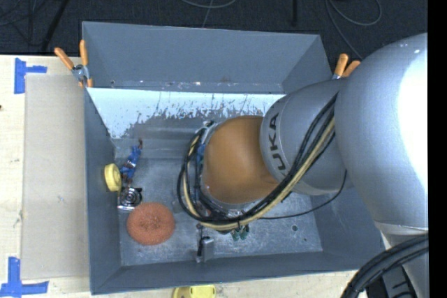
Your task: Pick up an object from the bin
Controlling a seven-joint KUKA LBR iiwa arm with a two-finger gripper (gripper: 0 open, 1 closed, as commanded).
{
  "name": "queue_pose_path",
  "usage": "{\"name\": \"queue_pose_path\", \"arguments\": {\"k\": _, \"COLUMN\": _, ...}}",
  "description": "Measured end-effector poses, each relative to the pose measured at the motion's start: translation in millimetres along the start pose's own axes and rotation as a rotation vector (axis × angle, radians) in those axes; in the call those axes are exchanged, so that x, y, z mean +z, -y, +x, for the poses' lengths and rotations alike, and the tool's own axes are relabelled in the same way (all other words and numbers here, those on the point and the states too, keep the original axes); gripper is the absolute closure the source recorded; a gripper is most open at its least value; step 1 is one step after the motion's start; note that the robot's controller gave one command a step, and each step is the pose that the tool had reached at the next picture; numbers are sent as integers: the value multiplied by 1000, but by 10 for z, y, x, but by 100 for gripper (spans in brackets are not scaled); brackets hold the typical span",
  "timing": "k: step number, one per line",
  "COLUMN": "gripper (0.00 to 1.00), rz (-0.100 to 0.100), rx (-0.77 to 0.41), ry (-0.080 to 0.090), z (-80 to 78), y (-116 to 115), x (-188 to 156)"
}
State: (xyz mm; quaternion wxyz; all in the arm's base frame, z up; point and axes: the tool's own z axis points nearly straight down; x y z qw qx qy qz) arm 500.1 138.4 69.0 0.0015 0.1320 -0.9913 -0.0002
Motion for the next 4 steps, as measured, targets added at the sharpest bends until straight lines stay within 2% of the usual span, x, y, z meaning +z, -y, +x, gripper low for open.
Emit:
{"name": "queue_pose_path", "arguments": {"k": 1, "gripper": 0, "rz": 1, "rx": 4, "ry": 2, "z": -304, "y": -462, "x": -130}}
{"name": "queue_pose_path", "arguments": {"k": 2, "gripper": 100, "rz": 0, "rx": -139, "ry": 2, "z": -422, "y": -645, "x": -23}}
{"name": "queue_pose_path", "arguments": {"k": 3, "gripper": 100, "rz": 0, "rx": -138, "ry": 2, "z": -422, "y": -643, "x": -23}}
{"name": "queue_pose_path", "arguments": {"k": 4, "gripper": 100, "rz": 0, "rx": -132, "ry": 4, "z": -977, "y": -604, "x": -1336}}
